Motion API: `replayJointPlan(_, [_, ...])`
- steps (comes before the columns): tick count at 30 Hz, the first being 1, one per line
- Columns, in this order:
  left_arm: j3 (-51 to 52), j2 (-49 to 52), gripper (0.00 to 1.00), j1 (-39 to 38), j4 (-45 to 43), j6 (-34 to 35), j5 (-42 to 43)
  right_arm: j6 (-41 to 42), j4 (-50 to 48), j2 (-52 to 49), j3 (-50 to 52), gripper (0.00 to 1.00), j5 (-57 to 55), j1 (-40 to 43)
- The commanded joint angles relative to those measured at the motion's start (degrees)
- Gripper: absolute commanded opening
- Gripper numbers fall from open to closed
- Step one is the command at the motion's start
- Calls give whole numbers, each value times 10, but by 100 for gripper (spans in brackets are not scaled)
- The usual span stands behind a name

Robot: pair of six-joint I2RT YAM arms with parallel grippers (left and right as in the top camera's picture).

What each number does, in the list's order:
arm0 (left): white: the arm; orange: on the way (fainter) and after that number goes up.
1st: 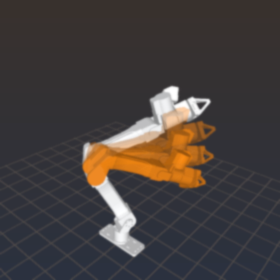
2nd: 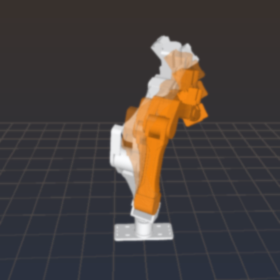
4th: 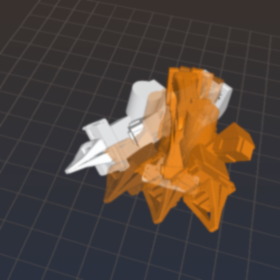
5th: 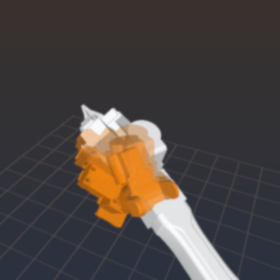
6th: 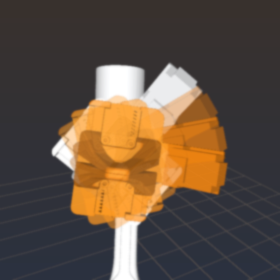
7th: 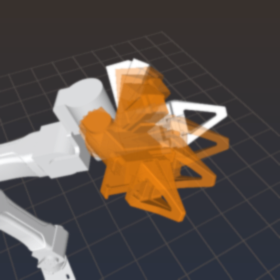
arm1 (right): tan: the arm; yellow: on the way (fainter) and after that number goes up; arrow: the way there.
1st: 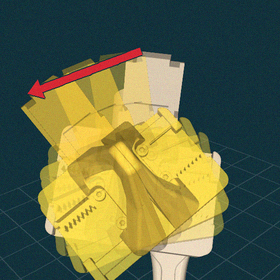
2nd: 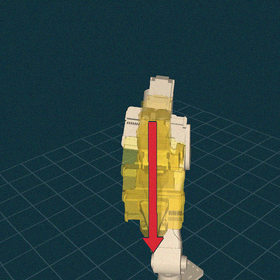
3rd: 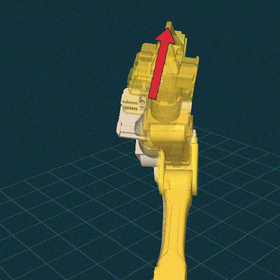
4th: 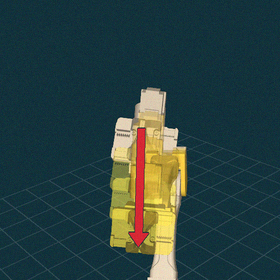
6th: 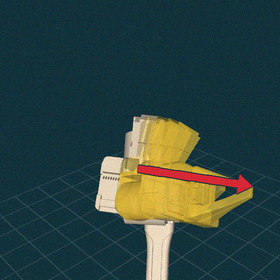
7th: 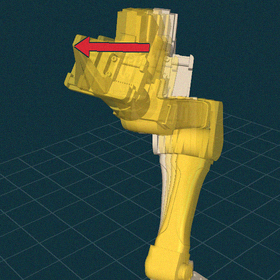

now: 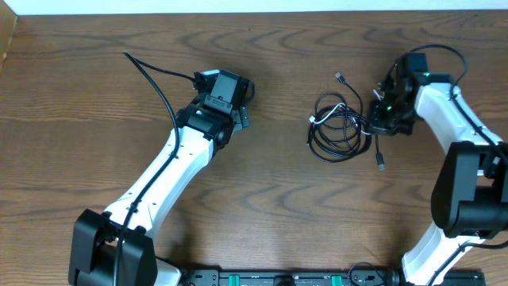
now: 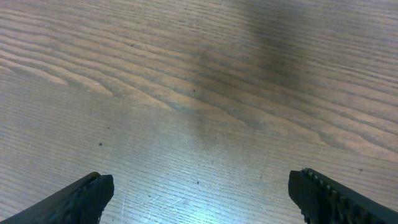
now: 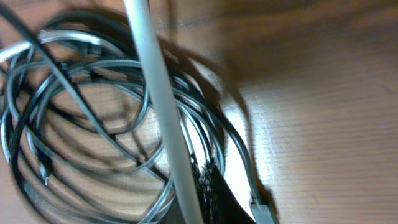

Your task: Untangle cables

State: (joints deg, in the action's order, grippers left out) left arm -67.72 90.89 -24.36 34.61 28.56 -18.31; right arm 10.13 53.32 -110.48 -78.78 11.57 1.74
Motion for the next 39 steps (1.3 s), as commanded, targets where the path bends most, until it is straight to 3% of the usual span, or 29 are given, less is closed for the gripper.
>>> replayJointPlan(1, [0,4,96,3,6,7,-4,-47,31,39,-73,1,4,31])
replayJointPlan(7, [0,4,96,3,10,7,-4,-62,78,80,-178,1,-33,111])
replayJointPlan(16, [0,4,97,3,10,7,-4,-81,99,94,-187,1,-33,188])
replayJointPlan(21, [0,4,96,3,9,7,-4,-150,142,93,-187,1,177,187])
replayJointPlan(24, [0,4,96,3,9,7,-4,-164,156,93,-187,1,250,162])
replayJointPlan(31, [0,4,96,3,10,7,-4,-155,122,94,-204,1,261,1])
replayJointPlan(39, [0,4,96,3,12,7,-4,-136,143,94,-327,1,281,-105])
